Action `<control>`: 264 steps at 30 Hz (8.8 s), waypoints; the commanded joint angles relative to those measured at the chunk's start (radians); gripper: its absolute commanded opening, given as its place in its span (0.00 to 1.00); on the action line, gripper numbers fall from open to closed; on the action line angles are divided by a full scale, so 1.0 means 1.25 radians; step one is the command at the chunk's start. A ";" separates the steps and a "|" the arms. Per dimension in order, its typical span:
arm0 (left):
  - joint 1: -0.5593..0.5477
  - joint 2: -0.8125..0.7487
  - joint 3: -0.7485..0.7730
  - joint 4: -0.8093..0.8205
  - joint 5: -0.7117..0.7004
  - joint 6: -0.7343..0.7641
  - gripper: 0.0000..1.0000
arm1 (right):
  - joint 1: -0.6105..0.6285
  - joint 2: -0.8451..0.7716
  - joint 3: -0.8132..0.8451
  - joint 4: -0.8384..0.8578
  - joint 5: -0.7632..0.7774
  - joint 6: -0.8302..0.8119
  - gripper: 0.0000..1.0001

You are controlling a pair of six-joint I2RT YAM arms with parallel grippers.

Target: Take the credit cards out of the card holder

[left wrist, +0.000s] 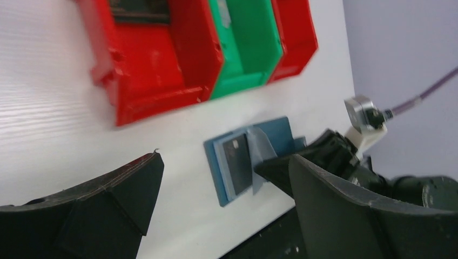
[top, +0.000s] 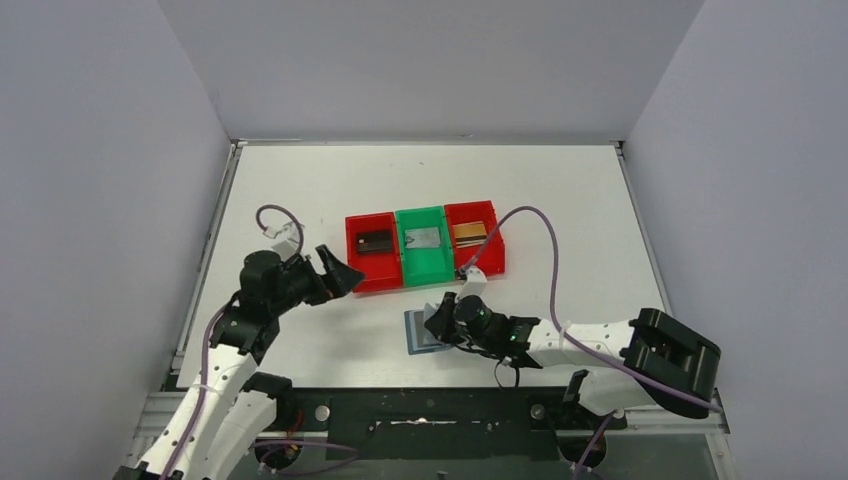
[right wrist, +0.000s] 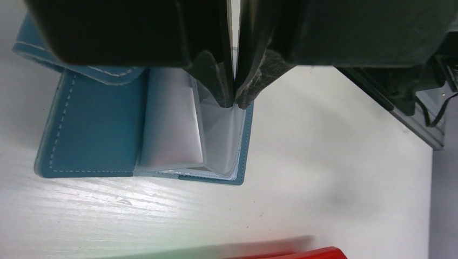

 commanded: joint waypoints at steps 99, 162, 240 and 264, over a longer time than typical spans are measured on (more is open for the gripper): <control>-0.658 0.884 0.344 0.395 -0.231 -0.089 0.29 | -0.085 -0.424 -0.056 -0.389 0.119 0.121 0.09; -0.708 0.650 0.140 0.279 -0.396 -0.204 0.35 | -0.249 -0.104 -0.278 0.234 -0.302 0.115 0.21; -0.718 0.625 0.227 0.055 -0.605 -0.143 0.21 | -0.257 -0.155 -0.272 0.095 -0.166 0.137 0.00; -0.707 0.741 0.120 0.342 -0.441 -0.225 0.34 | -0.257 -0.182 -0.251 0.054 -0.160 0.128 0.00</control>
